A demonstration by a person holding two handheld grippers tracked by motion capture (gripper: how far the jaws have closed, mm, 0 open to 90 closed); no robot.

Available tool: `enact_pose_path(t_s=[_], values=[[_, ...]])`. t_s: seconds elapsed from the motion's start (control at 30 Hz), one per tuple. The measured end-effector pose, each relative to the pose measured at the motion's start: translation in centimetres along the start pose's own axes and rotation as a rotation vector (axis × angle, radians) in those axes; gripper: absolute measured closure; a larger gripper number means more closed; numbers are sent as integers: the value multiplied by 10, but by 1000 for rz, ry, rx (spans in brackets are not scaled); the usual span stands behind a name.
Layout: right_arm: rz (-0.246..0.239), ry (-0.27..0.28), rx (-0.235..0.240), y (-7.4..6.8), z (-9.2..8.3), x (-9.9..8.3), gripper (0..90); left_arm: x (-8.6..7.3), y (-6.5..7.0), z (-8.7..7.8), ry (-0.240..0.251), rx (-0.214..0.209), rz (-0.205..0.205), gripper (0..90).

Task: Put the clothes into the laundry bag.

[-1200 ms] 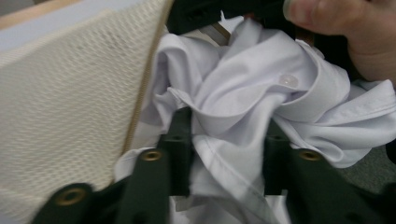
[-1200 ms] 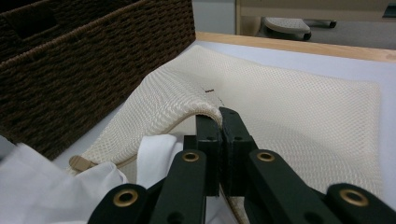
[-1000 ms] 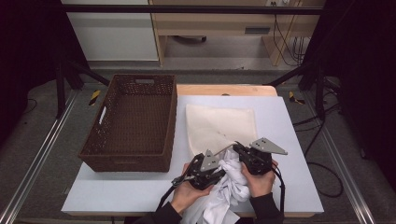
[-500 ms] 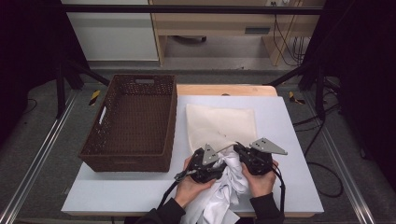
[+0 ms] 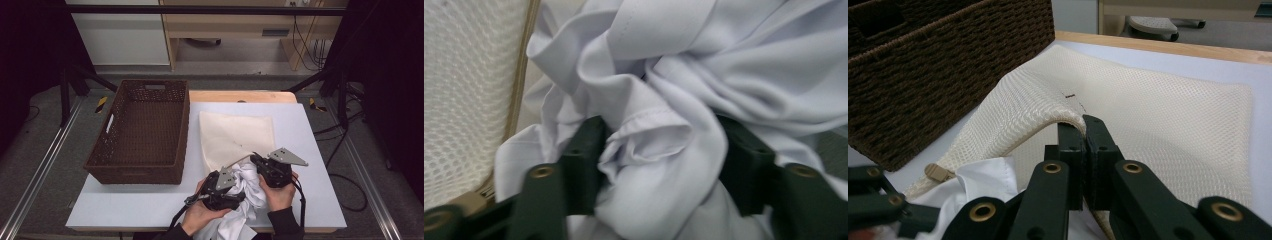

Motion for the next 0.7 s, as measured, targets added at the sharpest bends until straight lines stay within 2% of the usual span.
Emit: enact_pose_path(t_s=[0.13,0.23,0.37,0.53,0.6,0.7], values=[[0,-4,-1,-1,1,0,883,6,0,1,-51,42,-1,651],[3,0,-3,0,0,0,883,11,-4,3,-60,57,0,718],[8,6,0,1,-2,1,883,13,-17,10,-67,85,-19,725],[2,4,7,-2,-5,2,883,14,-26,18,-77,115,-9,715],[-1,0,13,-3,-6,2,883,13,-27,18,-65,112,-5,698],[-3,-3,10,-3,-6,1,882,8,-27,13,-21,109,-11,619]])
Point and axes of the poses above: each handheld gripper's, and its own axes: z roughly forward along the jaws, x roughly out of its top, y roughly to its right, the point moved 1 cm from there along z, roughly forward along the jaws, and after that the axes turned 15 degrees about z, right-handed, at the moved point
